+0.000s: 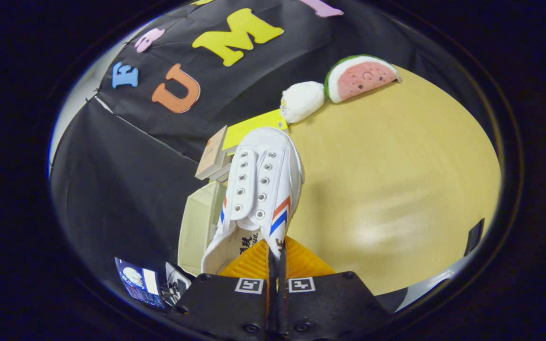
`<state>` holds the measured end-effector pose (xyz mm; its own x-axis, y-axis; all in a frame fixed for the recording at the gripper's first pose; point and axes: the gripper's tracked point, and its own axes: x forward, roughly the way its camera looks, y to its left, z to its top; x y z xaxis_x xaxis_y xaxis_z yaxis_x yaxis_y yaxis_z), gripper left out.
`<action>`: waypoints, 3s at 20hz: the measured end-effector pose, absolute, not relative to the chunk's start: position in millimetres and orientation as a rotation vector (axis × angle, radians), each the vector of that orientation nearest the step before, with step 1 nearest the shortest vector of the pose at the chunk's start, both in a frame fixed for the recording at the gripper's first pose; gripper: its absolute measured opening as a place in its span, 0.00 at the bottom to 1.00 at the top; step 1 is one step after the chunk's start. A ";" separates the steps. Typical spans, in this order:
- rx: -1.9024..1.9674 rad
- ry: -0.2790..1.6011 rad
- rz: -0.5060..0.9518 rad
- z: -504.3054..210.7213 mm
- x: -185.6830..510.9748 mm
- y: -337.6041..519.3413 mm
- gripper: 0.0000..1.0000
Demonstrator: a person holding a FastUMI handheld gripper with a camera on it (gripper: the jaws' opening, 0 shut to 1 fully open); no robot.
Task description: Open the storage box then place both shoes into the box .Put the left shoe in first, then the right shoe, with the right side of both shoes facing outward in a uniform manner.
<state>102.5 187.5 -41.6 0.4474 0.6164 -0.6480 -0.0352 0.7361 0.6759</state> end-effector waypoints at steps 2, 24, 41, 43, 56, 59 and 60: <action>0.627 1.026 0.439 -24.5 100.5 229.9 0.05; 0.418 0.968 0.183 -63.4 87.1 375.9 0.05; 0.377 0.837 0.272 -35.2 79.3 393.3 0.55; 0.249 0.728 0.293 -23.7 84.7 383.0 0.83; -0.009 0.151 0.132 30.5 49.7 225.2 1.00; 0.040 0.161 0.110 10.7 29.6 192.5 1.00; 0.041 0.153 0.091 5.3 27.1 180.7 1.00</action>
